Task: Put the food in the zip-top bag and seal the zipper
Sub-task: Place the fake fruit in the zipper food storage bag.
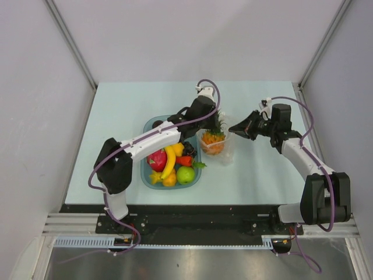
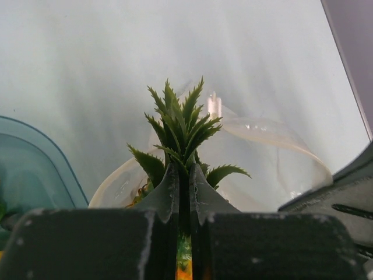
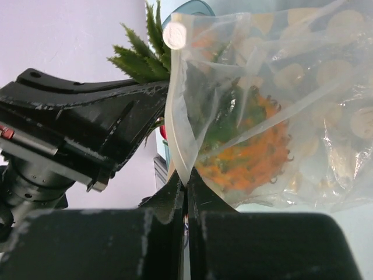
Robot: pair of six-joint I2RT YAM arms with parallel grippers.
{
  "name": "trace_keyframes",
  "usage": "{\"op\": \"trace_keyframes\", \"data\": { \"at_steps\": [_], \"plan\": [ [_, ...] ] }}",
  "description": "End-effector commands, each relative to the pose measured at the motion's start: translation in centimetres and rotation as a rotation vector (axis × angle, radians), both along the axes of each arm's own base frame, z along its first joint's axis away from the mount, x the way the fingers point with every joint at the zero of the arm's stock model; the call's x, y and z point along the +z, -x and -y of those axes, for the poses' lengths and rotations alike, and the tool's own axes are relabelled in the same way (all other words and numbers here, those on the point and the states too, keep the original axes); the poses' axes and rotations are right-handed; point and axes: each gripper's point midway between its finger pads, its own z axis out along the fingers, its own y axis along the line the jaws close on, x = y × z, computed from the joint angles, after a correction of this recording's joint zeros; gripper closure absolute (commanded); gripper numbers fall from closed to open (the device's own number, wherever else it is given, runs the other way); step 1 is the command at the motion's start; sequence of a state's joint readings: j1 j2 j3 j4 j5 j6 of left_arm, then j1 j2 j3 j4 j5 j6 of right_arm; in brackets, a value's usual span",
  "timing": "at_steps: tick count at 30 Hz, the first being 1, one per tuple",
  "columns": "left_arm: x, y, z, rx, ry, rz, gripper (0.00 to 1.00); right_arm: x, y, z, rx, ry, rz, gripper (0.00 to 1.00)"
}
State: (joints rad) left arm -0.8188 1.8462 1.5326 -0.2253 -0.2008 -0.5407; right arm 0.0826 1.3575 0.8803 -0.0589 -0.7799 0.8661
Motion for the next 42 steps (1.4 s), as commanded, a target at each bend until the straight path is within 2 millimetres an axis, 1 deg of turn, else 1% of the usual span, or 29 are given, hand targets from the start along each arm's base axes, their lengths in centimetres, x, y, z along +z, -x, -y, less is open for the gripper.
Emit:
{"op": "trace_keyframes", "data": {
  "at_steps": [1, 2, 7, 9, 14, 15, 16, 17, 18, 19, 20, 21, 22, 24, 25, 26, 28, 29, 30, 32, 33, 35, 36, 37, 38, 39, 40, 41, 42],
  "plan": [
    [4.8, 1.8, 2.3, -0.134, 0.041, 0.1, 1.0, 2.5, -0.5, 0.0, 0.013, -0.035, 0.103, 1.0],
    [4.5, 2.7, 2.8, -0.171, 0.034, 0.105, 1.0, 2.6, -0.5, -0.1, 0.017, -0.04, 0.105, 1.0],
    [5.9, 4.8, 3.5, -0.32, -0.002, 0.213, 0.95, 2.9, -0.7, 0.4, 0.016, -0.054, 0.112, 1.0],
    [5.1, 5.5, 4.0, -0.389, -0.039, 0.202, 1.0, 3.4, -0.8, 0.6, 0.015, -0.064, 0.131, 1.0],
    [4.6, 7.3, 5.2, -0.51, -0.081, 0.227, 1.0, 4.4, -1.1, 0.5, 0.028, -0.075, 0.171, 1.0],
    [4.1, 7.5, 5.2, -0.521, -0.091, 0.213, 1.0, 4.7, -1.0, 0.5, 0.034, -0.079, 0.183, 1.0],
    [2.8, 7.5, 5.3, -0.528, -0.11, 0.18, 1.0, 5.1, -0.9, 0.4, 0.045, -0.083, 0.198, 1.0],
    [2.9, 7.2, 5.4, -0.515, -0.114, 0.168, 1.0, 5.6, -0.9, 0.3, 0.055, -0.084, 0.218, 1.0],
    [1.9, 7.3, 5.0, -0.522, -0.139, 0.131, 1.0, 6.5, -0.7, 0.2, 0.066, -0.084, 0.248, 1.0],
    [0.8, 6.8, 4.9, -0.509, -0.153, 0.098, 1.0, 6.9, -0.5, 0.0, 0.083, -0.085, 0.263, 1.0],
    [1.3, 6.6, 5.3, -0.505, -0.113, 0.068, 1.0, 7.2, -0.2, -0.3, 0.101, -0.083, 0.277, 1.0],
    [0.7, 6.5, 4.8, -0.487, -0.121, 0.016, 1.0, 7.8, 0.2, -0.6, 0.116, -0.083, 0.295, 1.0],
    [0.7, 5.4, 4.3, -0.448, -0.111, -0.009, 1.0, 8.0, 0.7, -0.9, 0.135, -0.082, 0.305, 1.0],
    [1.6, 4.0, 4.2, -0.374, -0.055, -0.065, 1.0, 7.9, 1.6, -1.4, 0.176, -0.063, 0.318, 1.0],
    [2.0, 2.7, 3.2, -0.323, -0.026, -0.094, 1.0, 8.3, 2.2, -1.5, 0.187, -0.053, 0.343, 1.0],
    [3.1, 2.4, 3.2, -0.286, 0.02, -0.102, 1.0, 7.8, 2.7, -1.5, 0.193, -0.041, 0.319, 1.0],
    [4.4, 1.5, 2.5, -0.227, 0.061, -0.109, 0.96, 7.4, 3.6, -1.5, 0.204, -0.024, 0.32, 1.0],
    [4.6, 1.3, 2.3, -0.208, 0.081, -0.124, 0.94, 6.9, 3.9, -1.4, 0.203, -0.02, 0.299, 1.0],
    [5.5, 1.9, 2.6, -0.234, 0.128, -0.141, 0.83, 6.8, 4.1, -1.3, 0.202, -0.013, 0.303, 1.0],
    [6.0, 2.5, 2.7, -0.258, 0.179, -0.162, 0.74, 6.3, 4.2, -1.0, 0.194, -0.009, 0.29, 1.0],
    [7.2, 3.5, 2.8, -0.298, 0.207, -0.159, 0.64, 6.1, 4.1, -0.8, 0.186, -0.012, 0.281, 1.0],
    [8.1, 4.5, 2.7, -0.355, 0.218, -0.134, 0.54, 6.2, 3.4, -0.2, 0.16, -0.01, 0.284, 1.0],
    [8.8, 5.1, 2.6, -0.388, 0.223, -0.113, 0.45, 6.4, 3.1, 0.1, 0.15, -0.011, 0.288, 1.0],
    [9.8, 6.2, 1.9, -0.448, 0.21, -0.062, 0.41, 6.6, 2.8, 0.4, 0.139, -0.014, 0.293, 1.0],
    [10.3, 6.6, 1.5, -0.468, 0.2, -0.031, 0.38, 6.6, 2.6, 0.4, 0.137, -0.013, 0.293, 1.0],
    [10.4, 6.9, 0.8, -0.478, 0.184, -0.016, 0.31, 6.6, 2.5, 0.5, 0.132, -0.013, 0.294, 1.0],
    [10.8, 7.4, -0.6, -0.486, 0.167, 0.01, 0.29, 6.7, 2.3, 0.5, 0.13, -0.014, 0.299, 1.0],
    [10.6, 7.4, -1.5, -0.478, 0.153, 0.016, 0.26, 6.5, 2.2, 0.5, 0.128, -0.014, 0.295, 1.0],
    [10.2, 6.9, -2.9, -0.444, 0.132, 0.016, 0.26, 6.5, 2.2, 0.4, 0.131, -0.015, 0.295, 1.0]
  ]
}}
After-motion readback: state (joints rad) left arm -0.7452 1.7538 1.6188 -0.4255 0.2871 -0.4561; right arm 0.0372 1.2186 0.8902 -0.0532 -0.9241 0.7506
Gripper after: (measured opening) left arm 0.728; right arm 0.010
